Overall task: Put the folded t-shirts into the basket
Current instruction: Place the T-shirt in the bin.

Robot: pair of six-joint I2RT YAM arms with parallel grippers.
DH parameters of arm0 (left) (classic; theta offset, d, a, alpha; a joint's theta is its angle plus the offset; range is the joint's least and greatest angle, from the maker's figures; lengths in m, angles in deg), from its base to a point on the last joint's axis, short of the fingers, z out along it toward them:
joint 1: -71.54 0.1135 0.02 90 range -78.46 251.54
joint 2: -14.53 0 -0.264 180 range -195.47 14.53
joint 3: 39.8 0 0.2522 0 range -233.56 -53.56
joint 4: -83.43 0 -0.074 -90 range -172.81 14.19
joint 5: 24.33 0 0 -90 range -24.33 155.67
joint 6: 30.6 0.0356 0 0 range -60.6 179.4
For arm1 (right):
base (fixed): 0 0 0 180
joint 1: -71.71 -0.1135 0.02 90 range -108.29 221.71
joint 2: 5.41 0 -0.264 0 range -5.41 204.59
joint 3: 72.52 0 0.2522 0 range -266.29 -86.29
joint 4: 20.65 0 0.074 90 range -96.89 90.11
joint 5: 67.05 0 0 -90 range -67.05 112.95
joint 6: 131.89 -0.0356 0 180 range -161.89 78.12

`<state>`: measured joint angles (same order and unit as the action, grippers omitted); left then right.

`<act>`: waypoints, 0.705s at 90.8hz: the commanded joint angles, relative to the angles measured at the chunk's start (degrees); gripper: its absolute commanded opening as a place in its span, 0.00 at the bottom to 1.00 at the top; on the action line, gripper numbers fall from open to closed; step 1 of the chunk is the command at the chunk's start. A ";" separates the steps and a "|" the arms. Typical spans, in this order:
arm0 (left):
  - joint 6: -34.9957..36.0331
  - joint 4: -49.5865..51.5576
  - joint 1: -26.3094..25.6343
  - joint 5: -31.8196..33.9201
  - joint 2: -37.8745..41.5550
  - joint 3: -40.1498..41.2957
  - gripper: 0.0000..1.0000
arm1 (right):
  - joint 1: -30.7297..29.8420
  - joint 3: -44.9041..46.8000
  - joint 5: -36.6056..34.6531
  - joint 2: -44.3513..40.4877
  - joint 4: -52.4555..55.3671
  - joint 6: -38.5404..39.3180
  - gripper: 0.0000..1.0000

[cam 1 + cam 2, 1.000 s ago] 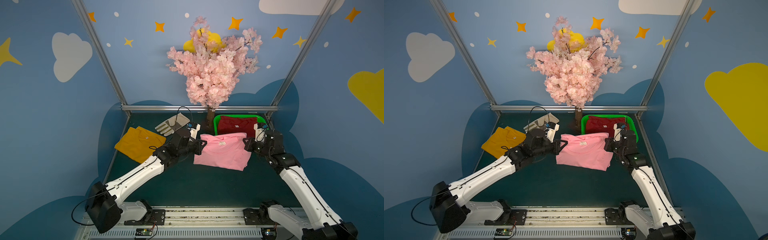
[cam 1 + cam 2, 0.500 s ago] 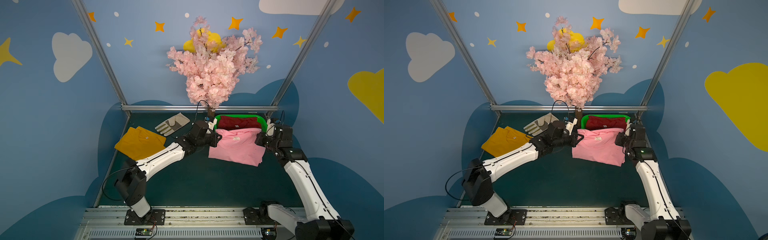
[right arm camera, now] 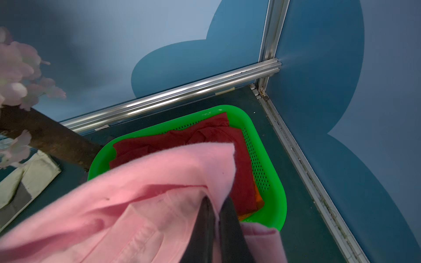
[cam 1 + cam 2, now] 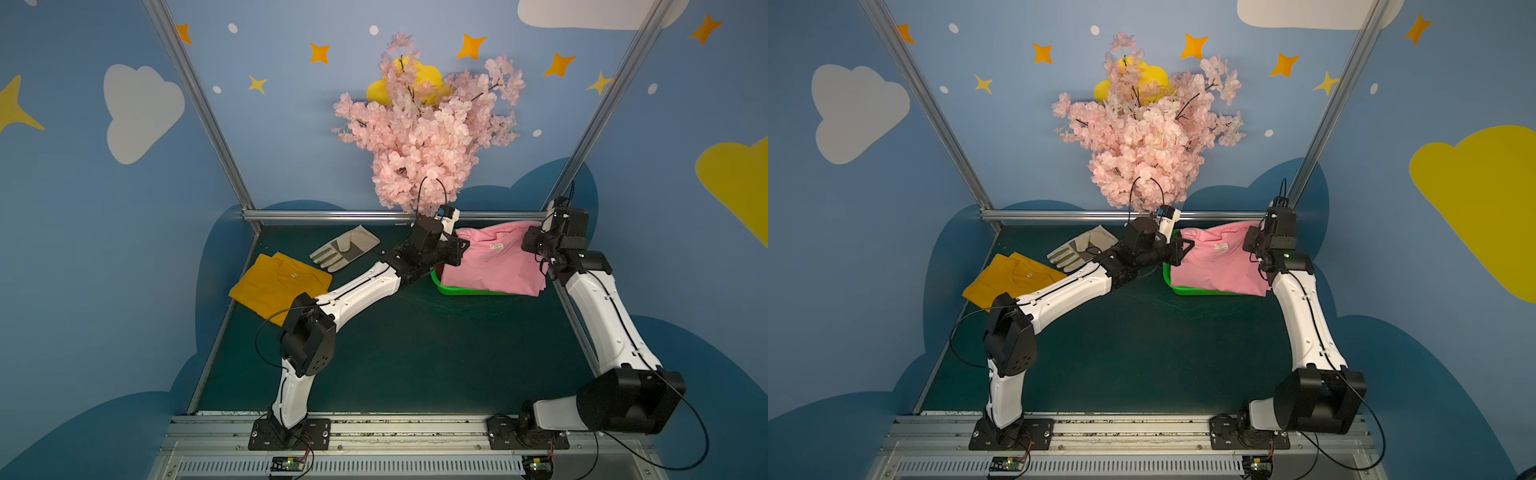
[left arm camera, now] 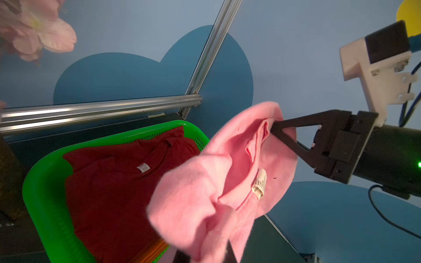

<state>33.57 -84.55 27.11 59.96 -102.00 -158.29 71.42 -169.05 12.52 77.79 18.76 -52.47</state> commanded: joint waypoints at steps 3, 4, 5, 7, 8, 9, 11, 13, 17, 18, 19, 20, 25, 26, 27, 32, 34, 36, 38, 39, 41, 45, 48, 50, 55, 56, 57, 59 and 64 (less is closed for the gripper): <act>2.91 -1.64 -0.27 2.47 -4.17 -5.88 0.03 | 1.02 -5.25 -2.61 5.50 -3.27 3.99 0.00; 3.16 -1.49 -0.29 2.56 -4.60 -6.47 0.02 | 1.05 -5.72 -2.46 5.84 -3.38 4.21 0.00; 3.37 -1.33 -0.26 2.69 -5.03 -7.04 0.03 | 1.20 -6.13 -2.34 6.32 -3.53 4.33 0.00; 3.84 -0.94 -0.28 2.89 -5.93 -8.09 0.03 | 1.36 -6.85 -2.07 7.45 -3.71 4.54 0.00; 4.11 -0.83 -0.21 2.99 -6.35 -8.68 0.03 | 1.40 -7.09 -1.93 7.79 -3.78 4.67 0.00; 4.38 -0.47 -0.30 3.03 -6.79 -9.28 0.03 | 1.46 -7.60 -1.81 8.35 -3.82 4.77 0.00; 4.84 0.24 -0.24 3.24 -7.68 -10.61 0.02 | 1.53 -8.30 -1.61 9.21 -3.91 4.94 0.00; 5.33 1.08 -0.23 3.38 -8.61 -12.02 0.02 | 1.61 -8.84 -1.41 10.06 -3.93 5.09 0.00; 6.47 2.51 -0.25 3.71 -10.48 -15.00 0.03 | 1.76 -10.12 -1.19 11.66 -4.01 5.41 0.00; 6.87 3.05 -0.24 3.79 -10.91 -15.78 0.02 | 1.73 -10.44 -1.18 12.00 -4.02 5.54 0.00; 7.16 3.62 -0.23 3.87 -11.22 -16.52 0.02 | 1.76 -10.73 -1.17 12.35 -3.98 5.65 0.00; 7.44 4.09 -0.23 3.96 -11.59 -17.24 0.02 | 1.82 -10.96 -1.17 12.69 -3.96 5.79 0.00; 8.50 6.48 -0.19 4.07 -14.20 -20.81 0.03 | 1.92 -12.12 -1.03 14.46 -3.95 6.50 0.00; 8.72 6.83 -0.16 4.06 -14.71 -21.63 0.02 | 1.94 -12.36 -1.01 14.81 -3.94 6.66 0.00; 8.88 7.23 -0.15 4.05 -15.14 -22.35 0.02 | 2.00 -12.52 -1.00 15.07 -3.94 6.73 0.00; 9.42 8.93 -0.18 3.98 -17.09 -25.22 0.03 | 2.18 -13.34 -0.99 16.15 -3.86 7.36 0.00; 9.68 9.53 -0.15 3.90 -17.80 -26.15 0.03 | 2.17 -13.55 -1.10 16.56 -3.85 7.61 0.00; 9.81 9.84 -0.23 3.88 -18.43 -26.96 0.03 | 2.35 -13.78 -0.97 16.93 -3.85 7.82 0.00; 9.82 10.51 -0.16 3.70 -18.94 -27.66 0.03 | 2.48 -14.06 -0.85 17.29 -3.70 8.05 0.00; 9.78 10.83 -0.15 3.61 -18.94 -28.00 0.02 | 2.57 -14.17 -0.79 17.45 -3.56 8.18 0.00; 9.71 11.39 -0.14 3.43 -19.49 -28.67 0.02 | 2.69 -14.38 -0.74 17.75 -3.29 8.21 0.00; 9.17 12.15 -0.14 3.27 -20.04 -29.18 0.02 | 2.96 -14.46 -0.70 18.29 -3.14 8.51 0.00; 8.46 12.40 -0.15 2.96 -20.08 -28.89 0.03 | 3.26 -14.50 -0.46 18.64 -3.08 8.65 0.00; 8.04 12.55 -0.14 2.72 -20.06 -28.65 0.03 | 3.45 -14.59 -0.11 19.01 -3.02 8.65 0.00; 7.07 12.71 -0.24 2.64 -19.82 -27.42 0.02 | 3.88 -15.18 0.59 20.06 -2.41 8.70 0.00; 6.87 12.76 -0.28 2.60 -19.72 -27.13 0.02 | 3.89 -15.30 0.72 20.33 -2.30 8.72 0.00; 6.68 12.79 -0.29 2.57 -19.62 -26.86 0.02 | 3.89 -15.40 0.79 20.55 -2.15 8.78 0.00; 6.40 12.81 -0.31 2.62 -19.48 -26.32 0.03 | 3.92 -15.63 0.84 21.05 -1.96 8.88 0.00; 5.72 12.72 -0.40 2.90 -19.11 -24.75 0.03 | 4.06 -16.14 0.86 22.25 -1.52 9.17 0.00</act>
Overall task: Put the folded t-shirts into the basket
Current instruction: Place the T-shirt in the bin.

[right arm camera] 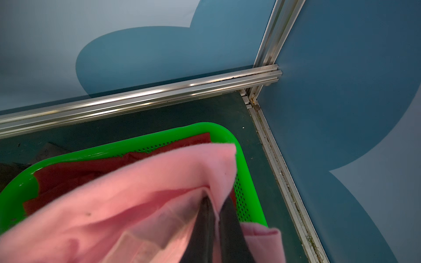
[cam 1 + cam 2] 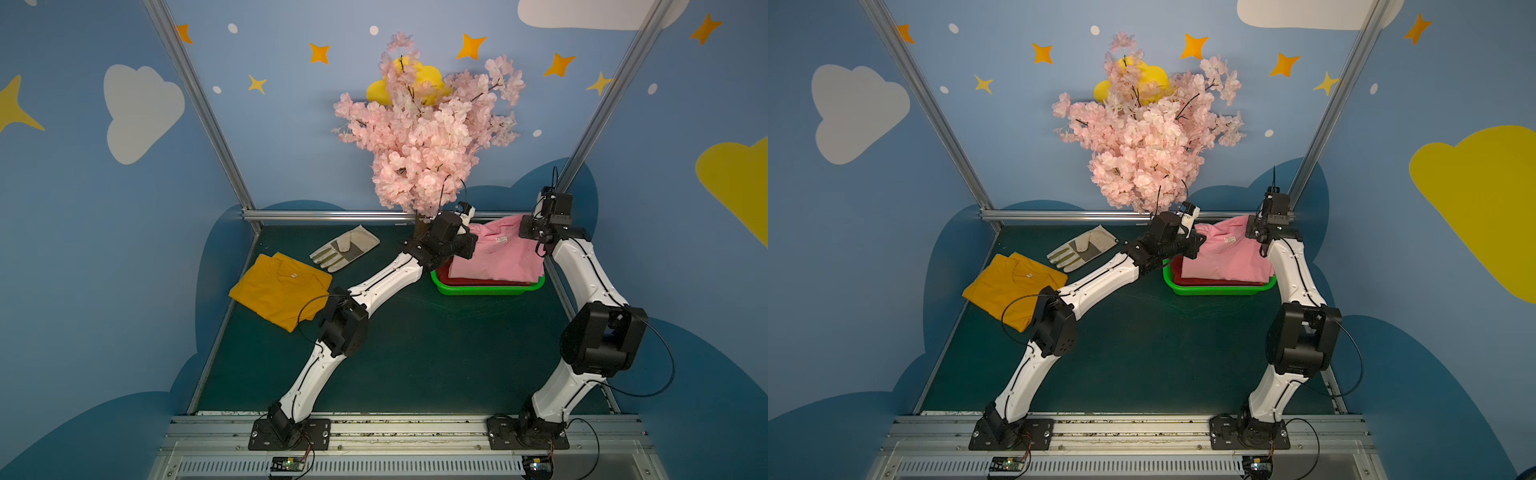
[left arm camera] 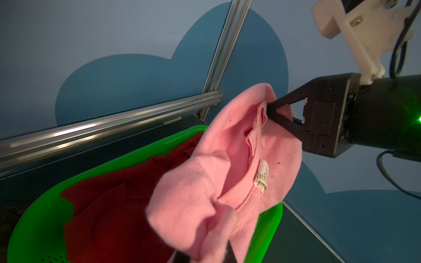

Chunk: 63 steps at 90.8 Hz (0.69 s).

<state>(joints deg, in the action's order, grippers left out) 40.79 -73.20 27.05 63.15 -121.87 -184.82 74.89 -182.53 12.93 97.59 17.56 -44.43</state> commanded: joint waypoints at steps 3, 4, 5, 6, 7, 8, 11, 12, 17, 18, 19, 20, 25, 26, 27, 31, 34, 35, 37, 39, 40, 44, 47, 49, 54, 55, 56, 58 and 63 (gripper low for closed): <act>-1.96 1.05 -0.39 0.09 0.89 2.78 0.04 | 0.51 -2.83 0.32 3.07 -0.28 1.31 0.00; -2.00 0.91 -0.36 0.25 0.88 3.08 0.04 | 0.51 -2.91 0.25 3.25 -0.28 1.31 0.00; -2.07 0.75 -0.35 0.38 0.92 3.36 0.04 | 0.51 -2.99 0.17 3.43 -0.28 1.36 0.00; -2.10 0.58 -0.34 0.53 0.94 3.63 0.04 | 0.51 -3.03 0.17 3.78 -0.28 1.34 0.00; -2.12 0.50 -0.38 0.78 0.95 3.86 0.04 | 0.47 -3.09 0.18 4.01 -0.28 1.33 0.00; -2.12 0.46 -0.36 0.95 0.82 4.10 0.04 | 0.45 -3.17 0.13 4.20 -0.28 1.32 0.00; -2.01 0.35 -0.36 1.50 0.54 4.38 0.04 | 0.46 -3.35 0.17 5.02 -0.28 1.40 0.00; -1.89 0.30 -0.26 1.66 0.40 4.41 0.04 | 0.44 -3.38 0.22 5.24 -0.32 1.45 0.00; -1.33 0.26 -0.36 2.20 -0.27 4.33 0.05 | 0.34 -3.70 0.26 6.41 -0.45 1.60 0.00; -1.20 0.16 -0.26 2.36 -0.40 4.34 0.05 | 0.29 -3.74 0.31 6.63 -0.45 1.59 0.00; -0.96 0.02 -0.21 2.49 -0.51 4.26 0.05 | 0.31 -3.80 0.42 6.84 -0.50 1.63 0.00; -0.71 -0.13 -0.18 2.59 -0.61 4.21 0.05 | 0.33 -3.83 0.61 7.03 -0.56 1.74 0.00; 0.35 -0.89 -0.03 3.73 -1.41 3.95 0.05 | 0.25 -3.82 1.24 7.93 -0.85 2.28 0.00; 0.60 -1.07 -0.01 3.96 -1.54 3.88 0.05 | 0.25 -3.84 1.24 8.10 -0.87 2.32 0.00; 0.82 -1.21 0.05 4.25 -1.70 3.81 0.06 | 0.25 -3.85 1.19 8.27 -0.93 2.35 0.00; 2.07 -1.55 0.10 5.02 -2.49 3.15 0.07 | 0.25 -3.84 0.91 8.96 -1.20 2.44 0.00; 3.12 -1.40 0.26 5.59 -3.17 2.24 0.08 | 0.21 -3.86 0.46 9.49 -1.35 2.42 0.00; 3.48 -1.33 0.27 5.77 -3.52 1.98 0.08 | 0.23 -3.86 0.36 9.62 -1.38 2.44 0.00; 4.17 -1.16 0.34 6.19 -4.12 1.18 0.08 | 0.24 -3.86 -0.06 9.90 -1.45 2.39 0.00; 4.81 -1.08 0.43 6.56 -4.77 0.57 0.09 | 0.25 -3.86 -0.23 10.26 -1.58 2.37 0.00; 5.03 -1.04 0.49 6.70 -4.94 0.26 0.09 | 0.20 -3.86 -0.20 10.41 -1.63 2.37 0.00; 6.02 -0.91 0.65 7.37 -6.08 -0.90 0.09 | 0.17 -3.91 0.01 11.04 -1.76 2.40 0.00; 6.53 -0.83 0.71 7.72 -6.85 -1.65 0.10 | 0.16 -3.94 0.27 11.46 -1.85 2.37 0.00; 6.76 -0.82 0.89 7.82 -7.30 -2.16 0.10 | 0.16 -4.01 0.51 11.70 -1.92 2.37 0.00; 7.56 -0.57 1.06 7.97 -8.53 -3.47 0.11 | 0.06 -4.17 1.11 12.38 -2.02 2.47 0.00; 7.72 -0.52 1.06 8.10 -8.71 -3.69 0.11 | 0.02 -4.19 1.17 12.57 -2.03 2.51 0.00; 7.94 -0.45 1.07 8.26 -8.88 -3.94 0.11 | -0.04 -4.24 1.29 12.66 -2.07 2.53 0.00; 8.30 -0.39 1.18 8.42 -9.26 -4.38 0.11 | -0.02 -4.33 1.42 12.93 -2.11 2.54 0.00; 9.15 -0.28 1.23 8.96 -10.03 -5.33 0.13 | -0.21 -4.59 1.41 13.60 -2.12 2.59 0.01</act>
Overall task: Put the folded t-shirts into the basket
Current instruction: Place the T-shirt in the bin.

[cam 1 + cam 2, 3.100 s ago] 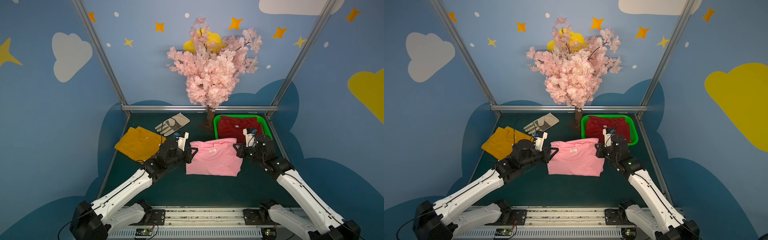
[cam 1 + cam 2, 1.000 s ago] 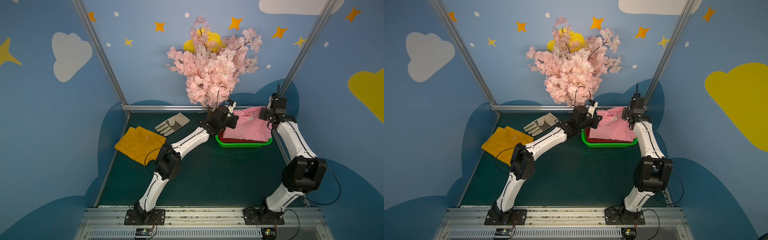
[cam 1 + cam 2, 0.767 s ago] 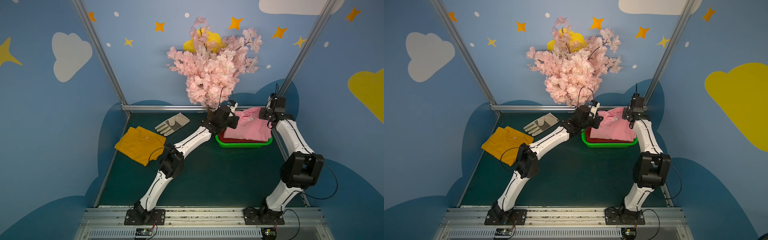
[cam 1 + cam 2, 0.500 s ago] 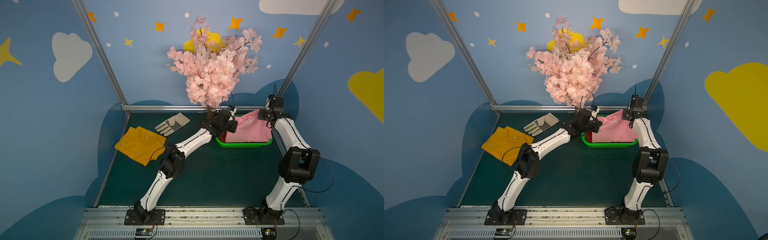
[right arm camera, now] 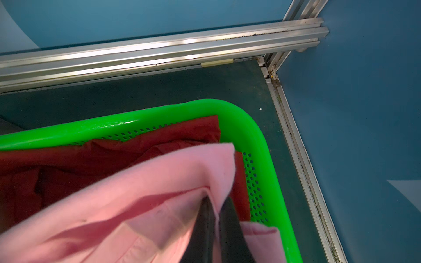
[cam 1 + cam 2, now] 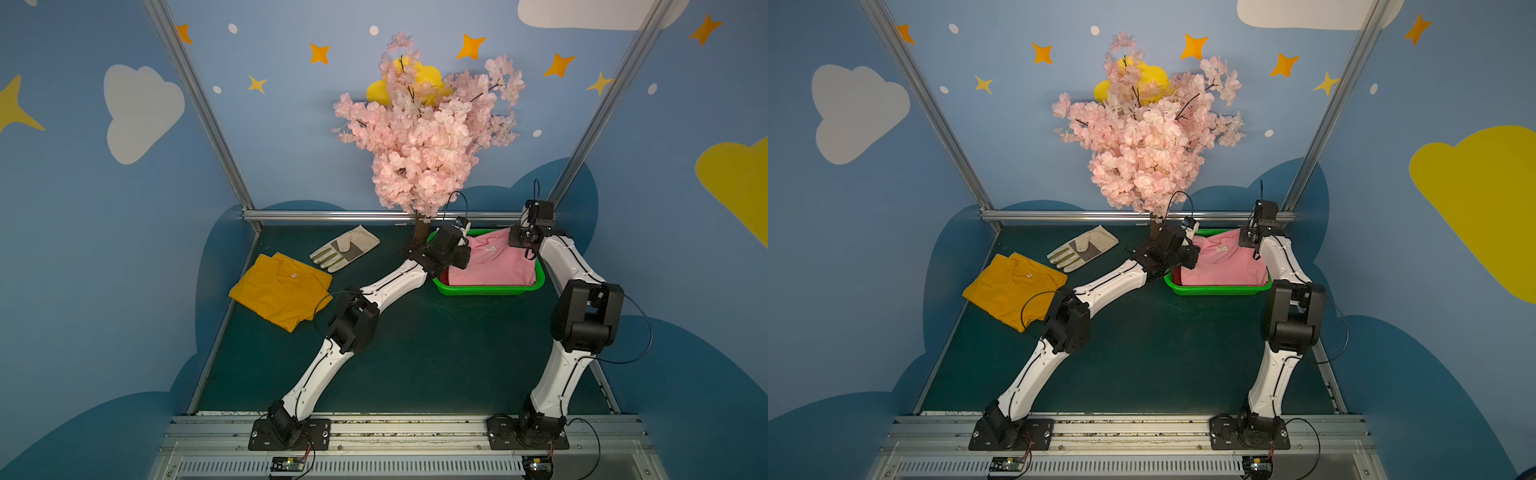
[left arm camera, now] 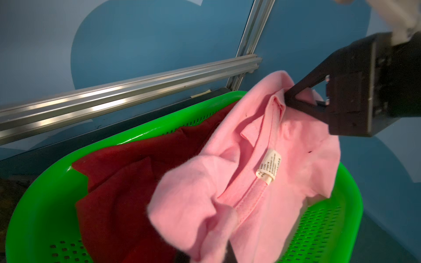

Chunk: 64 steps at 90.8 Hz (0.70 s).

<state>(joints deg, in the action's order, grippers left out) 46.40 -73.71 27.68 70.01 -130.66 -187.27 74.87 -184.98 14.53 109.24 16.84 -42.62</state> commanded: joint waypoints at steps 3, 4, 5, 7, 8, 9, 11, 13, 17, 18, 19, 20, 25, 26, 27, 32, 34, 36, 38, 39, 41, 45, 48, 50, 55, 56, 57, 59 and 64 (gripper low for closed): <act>4.03 0.29 0.66 2.45 -1.69 -3.34 0.14 | -0.29 -2.38 -0.26 2.27 -1.40 0.74 0.02; 4.21 0.34 0.68 2.53 -1.82 -3.50 0.14 | -0.32 -2.47 -0.31 2.43 -1.40 0.82 0.02; 4.25 0.36 0.69 2.57 -1.93 -3.67 0.14 | -0.33 -2.51 -0.38 2.56 -1.40 0.87 0.03; 4.46 0.38 0.74 2.68 -2.27 -3.95 0.14 | -0.34 -2.65 -0.43 2.74 -1.40 0.88 0.03; 4.60 0.43 0.68 2.78 -2.41 -4.16 0.15 | -0.34 -2.78 -0.44 2.89 -1.45 0.85 0.04; 4.80 0.43 0.73 2.91 -2.72 -4.35 0.15 | -0.43 -2.84 -0.45 3.05 -1.42 0.83 0.04; 5.03 0.51 0.84 3.05 -3.06 -4.76 0.16 | -0.43 -3.07 -0.45 3.32 -1.41 0.82 0.05; 5.29 0.59 0.87 3.18 -3.45 -5.15 0.16 | -0.43 -3.28 -0.52 3.55 -1.47 0.86 0.06; 5.74 0.68 0.96 3.65 -4.23 -6.06 0.18 | -0.63 -3.69 -0.74 4.12 -1.42 0.89 0.09; 5.81 0.75 1.01 3.70 -4.45 -6.36 0.18 | -0.62 -3.83 -0.81 4.33 -1.45 0.86 0.09; 5.93 0.83 0.99 3.72 -4.73 -6.68 0.18 | -0.66 -3.98 -0.90 4.52 -1.47 0.84 0.10; 6.08 0.92 0.98 3.82 -4.97 -6.97 0.19 | -0.77 -4.10 -0.94 4.61 -1.44 0.83 0.12; 6.70 1.50 1.13 4.35 -6.37 -8.70 0.24 | -0.87 -4.80 -1.28 5.66 -1.48 0.85 0.17; 6.90 1.65 1.13 4.44 -6.71 -9.08 0.25 | -0.92 -4.91 -1.39 5.84 -1.44 0.83 0.19; 7.09 1.85 1.14 4.53 -6.96 -9.45 0.26 | -0.94 -5.05 -1.49 5.93 -1.42 0.78 0.21; 7.79 2.88 1.14 5.08 -8.33 -11.61 0.33 | -1.16 -5.63 -2.08 6.81 -1.40 0.78 0.30; 8.13 3.41 1.14 5.24 -8.84 -12.42 0.36 | -1.25 -5.85 -2.27 7.05 -1.40 0.79 0.31; 8.48 4.00 1.10 5.59 -9.29 -13.08 0.39 | -1.34 -6.13 -2.46 7.34 -1.40 0.81 0.33; 8.68 4.30 1.11 6.01 -9.58 -13.51 0.42 | -1.43 -6.37 -2.69 7.56 -1.40 0.77 0.36; 8.77 4.41 1.12 6.24 -9.63 -13.64 0.43 | -1.50 -6.48 -2.76 7.71 -1.40 0.80 0.37; 8.99 4.56 1.09 6.52 -9.67 -13.69 0.45 | -1.60 -6.64 -2.87 7.90 -1.40 0.77 0.39; 9.55 4.81 1.14 7.30 -9.59 -13.68 0.49 | -1.83 -7.02 -3.32 8.26 -1.40 0.62 0.42; 9.68 5.17 1.14 7.80 -9.43 -13.64 0.52 | -1.92 -7.29 -3.61 8.38 -1.24 0.61 0.44; 9.79 5.54 1.14 8.17 -9.26 -13.56 0.54 | -2.06 -7.41 -4.01 8.41 -1.10 0.59 0.45; 9.95 6.41 1.10 8.89 -8.44 -13.17 0.58 | -2.24 -7.62 -5.04 8.08 -0.68 0.60 0.46; 10.02 6.52 1.08 9.09 -8.27 -12.99 0.59 | -2.26 -7.64 -5.21 7.97 -0.56 0.62 0.47; 10.06 6.66 1.07 9.36 -8.01 -12.81 0.60 | -2.31 -7.60 -5.47 7.92 -0.50 0.59 0.47; 10.24 6.88 1.03 9.87 -7.63 -12.32 0.61 | -2.42 -7.71 -6.01 7.66 -0.27 0.63 0.48; 10.65 7.61 0.96 11.59 -6.26 -10.96 0.65 | -2.57 -7.67 -6.97 6.80 0.44 0.56 0.50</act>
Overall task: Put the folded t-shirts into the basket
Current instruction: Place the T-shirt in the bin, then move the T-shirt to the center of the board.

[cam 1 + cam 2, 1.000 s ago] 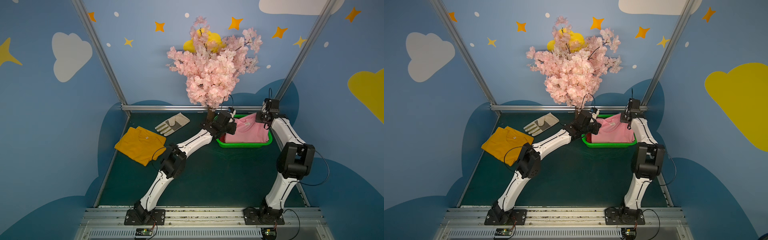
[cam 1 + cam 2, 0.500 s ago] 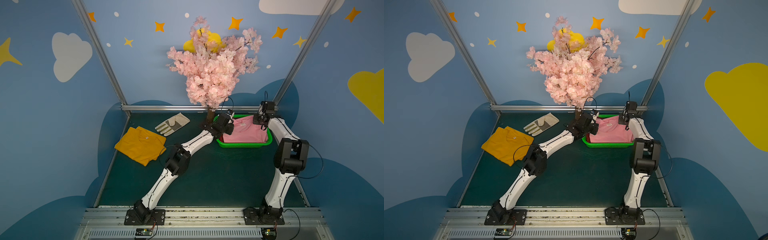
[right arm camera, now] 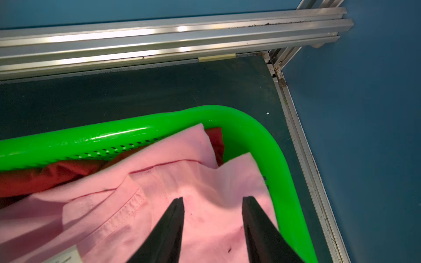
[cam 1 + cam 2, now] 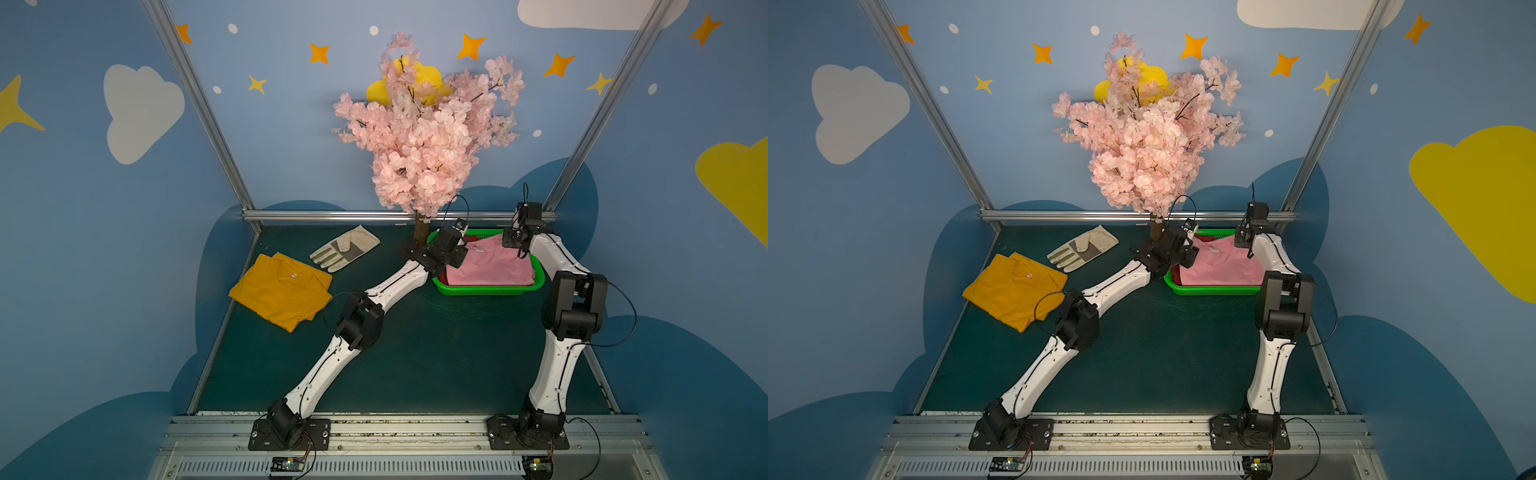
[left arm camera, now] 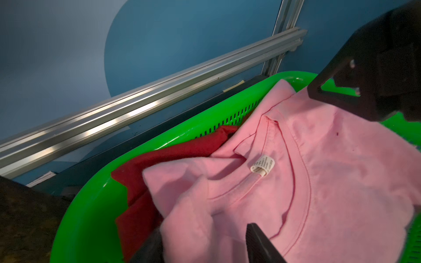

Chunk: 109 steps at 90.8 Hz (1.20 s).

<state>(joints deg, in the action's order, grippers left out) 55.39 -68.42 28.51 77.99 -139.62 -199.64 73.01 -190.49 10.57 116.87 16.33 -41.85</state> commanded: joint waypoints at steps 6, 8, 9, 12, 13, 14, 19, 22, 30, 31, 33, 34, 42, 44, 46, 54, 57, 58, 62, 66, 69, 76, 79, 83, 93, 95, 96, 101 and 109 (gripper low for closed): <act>2.44 2.48 0.03 5.99 4.87 3.85 0.69 | -0.94 -2.15 -3.35 -2.30 2.00 -0.20 0.51; 2.81 2.28 -0.02 6.72 5.56 4.86 0.71 | -1.14 -2.14 -3.35 -2.99 2.44 -0.21 0.51; 2.97 2.16 -0.12 7.04 5.89 5.33 0.71 | -1.22 -2.14 -3.35 -3.26 2.75 -0.16 0.51; 3.62 1.94 -0.14 7.76 6.88 6.77 0.74 | -1.31 -2.14 -3.39 -4.04 3.56 -0.25 0.51; 3.81 1.95 -0.18 8.05 7.25 7.21 0.74 | -1.35 -2.14 -3.37 -4.49 3.83 -0.27 0.51; 4.00 1.95 -0.20 8.46 7.58 7.56 0.75 | -1.46 -2.14 -3.32 -4.81 4.10 -0.33 0.51; 4.61 2.22 -0.36 9.63 9.18 9.43 0.79 | -1.76 -1.96 -2.65 -6.49 5.81 -0.40 0.52; 4.92 2.30 -0.59 9.85 10.30 10.72 0.81 | -1.98 -1.62 -2.18 -7.60 6.64 -0.50 0.52; 5.47 1.89 -1.11 10.05 13.29 14.79 0.86 | -2.33 1.25 -0.26 -11.11 7.43 -1.38 0.52; 5.53 1.70 -1.15 10.07 13.84 15.31 0.87 | -2.39 1.62 0.00 -11.59 7.44 -1.50 0.52; 5.60 1.36 -1.37 10.09 14.72 16.47 0.88 | -2.54 2.64 0.58 -12.49 7.38 -1.85 0.52; 5.60 1.31 -1.37 10.09 15.04 17.03 0.88 | -2.53 3.15 0.95 -12.98 7.33 -2.08 0.52; 5.72 0.82 -1.76 10.36 18.50 21.64 0.91 | -2.66 6.99 3.40 -16.89 7.02 -3.97 0.53; 5.54 0.75 -1.79 10.47 19.42 22.86 0.92 | -2.78 8.23 4.12 -17.78 6.95 -4.53 0.53; 5.27 0.71 -1.84 10.58 20.67 24.33 0.92 | -2.84 8.75 4.67 -18.85 6.82 -5.24 0.53; 3.22 0.01 -1.89 8.95 26.38 31.47 0.93 | -3.19 13.08 7.19 -22.72 5.92 -8.04 0.53; 2.35 -0.56 -1.93 7.29 29.06 35.15 0.93 | -3.29 14.97 8.20 -24.28 5.53 -9.26 0.53; 2.13 -0.71 -1.91 6.94 29.51 36.34 0.93 | -3.31 15.64 8.53 -24.63 5.39 -9.75 0.53; 0.67 -1.84 -1.95 4.98 33.94 41.75 0.93 | -3.56 18.31 10.54 -26.93 4.54 -11.85 0.54; -0.39 -3.67 -1.89 3.10 38.63 47.95 0.93 | -3.90 20.72 12.40 -29.10 3.97 -14.91 0.54; -0.87 -5.37 -1.82 1.50 42.35 53.35 0.93 | -4.33 22.82 13.86 -30.54 2.86 -15.98 0.55; -2.11 -9.02 -1.28 -0.78 50.61 64.80 0.92 | -5.95 27.88 16.34 -34.63 -0.06 -18.36 0.59; -2.89 -10.03 -0.57 -1.51 53.69 69.56 0.92 | -7.01 29.87 16.54 -36.01 -0.86 -19.04 0.61; -4.34 -10.23 0.90 -2.20 58.41 75.33 0.92 | -8.63 32.11 16.39 -38.38 -2.01 -19.85 0.63; -7.52 -9.17 6.67 -2.92 67.94 87.25 0.92 | -14.58 37.40 15.20 -42.97 -3.69 -21.94 0.67; -8.43 -8.93 8.60 -3.05 69.36 89.25 0.92 | -15.91 38.26 14.91 -43.81 -3.90 -22.14 0.68; -8.76 -8.81 9.51 -3.16 70.09 90.20 0.92 | -16.52 38.62 14.74 -44.11 -4.07 -22.21 0.69; -10.28 -8.03 14.66 -4.97 72.43 94.07 0.92 | -20.11 40.72 13.63 -45.75 -4.42 -22.42 0.72; -10.41 -3.84 22.25 -5.18 73.66 95.96 0.92 | -26.05 43.75 12.41 -47.48 -4.53 -22.58 0.78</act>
<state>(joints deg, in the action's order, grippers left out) 47.89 -75.74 43.59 74.49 -67.49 -106.18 52.25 -149.31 24.17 72.02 14.39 -62.64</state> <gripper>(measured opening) 0.920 0.758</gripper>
